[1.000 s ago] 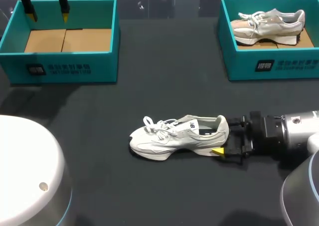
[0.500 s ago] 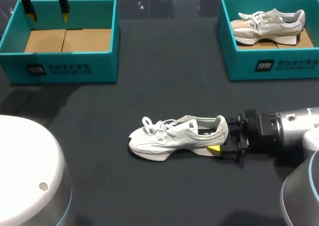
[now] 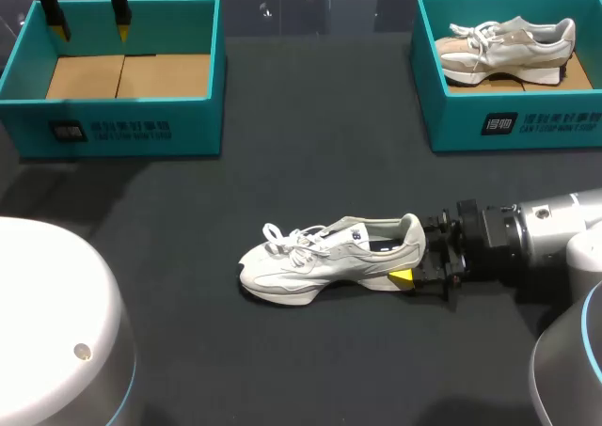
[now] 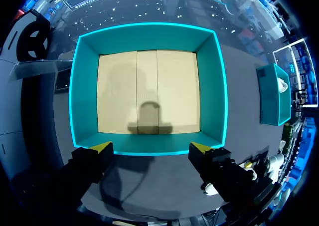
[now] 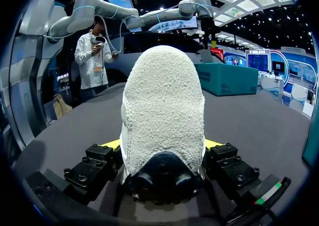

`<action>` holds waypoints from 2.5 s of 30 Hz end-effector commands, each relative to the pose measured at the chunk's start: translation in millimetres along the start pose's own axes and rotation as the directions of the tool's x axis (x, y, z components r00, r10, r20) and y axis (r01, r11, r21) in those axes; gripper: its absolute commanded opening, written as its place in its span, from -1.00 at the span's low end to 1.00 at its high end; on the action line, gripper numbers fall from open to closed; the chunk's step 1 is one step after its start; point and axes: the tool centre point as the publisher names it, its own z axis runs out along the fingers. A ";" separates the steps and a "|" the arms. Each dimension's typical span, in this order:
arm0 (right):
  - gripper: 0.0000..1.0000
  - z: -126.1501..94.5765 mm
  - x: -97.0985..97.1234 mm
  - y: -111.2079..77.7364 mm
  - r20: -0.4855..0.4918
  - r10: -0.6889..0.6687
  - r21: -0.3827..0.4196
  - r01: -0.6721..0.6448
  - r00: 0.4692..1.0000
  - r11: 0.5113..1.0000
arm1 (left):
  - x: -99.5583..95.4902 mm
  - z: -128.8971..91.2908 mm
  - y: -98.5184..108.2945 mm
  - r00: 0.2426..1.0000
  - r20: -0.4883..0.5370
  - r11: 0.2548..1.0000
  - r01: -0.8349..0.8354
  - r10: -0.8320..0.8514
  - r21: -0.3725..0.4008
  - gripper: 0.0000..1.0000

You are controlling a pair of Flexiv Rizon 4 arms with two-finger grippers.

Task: Take the shoe out of the shoebox, open the shoe tongue, remove and reinsert the insole, then place the shoe into the shoebox

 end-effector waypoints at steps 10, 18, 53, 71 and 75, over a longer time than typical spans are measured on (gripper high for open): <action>-1.00 3.9 2.2 -0.7 0.004 -0.001 -0.001 0.001 1.000 1.000 | -0.1 -0.7 -0.3 1.000 0.000 1.000 0.000 0.000 -0.001 1.00; -1.00 3.9 2.2 -0.7 0.004 -0.001 -0.001 0.001 1.000 1.000 | 60.8 -10.4 53.6 0.997 0.044 0.997 0.064 -0.066 0.037 1.00; -1.00 3.9 2.2 -0.7 0.004 -0.001 -0.001 0.001 1.000 1.000 | 216.7 -3.4 174.0 0.994 0.065 0.993 -0.090 0.086 0.072 1.00; -1.00 3.9 2.2 -0.7 0.004 -0.001 -0.001 0.001 1.000 1.000 | 330.4 26.9 265.7 0.995 0.093 0.999 -0.039 0.037 0.019 1.00; -1.00 3.9 2.2 -0.7 0.004 -0.001 -0.001 0.001 1.000 1.000 | 330.4 26.9 265.7 0.995 0.093 0.999 -0.039 0.037 0.019 1.00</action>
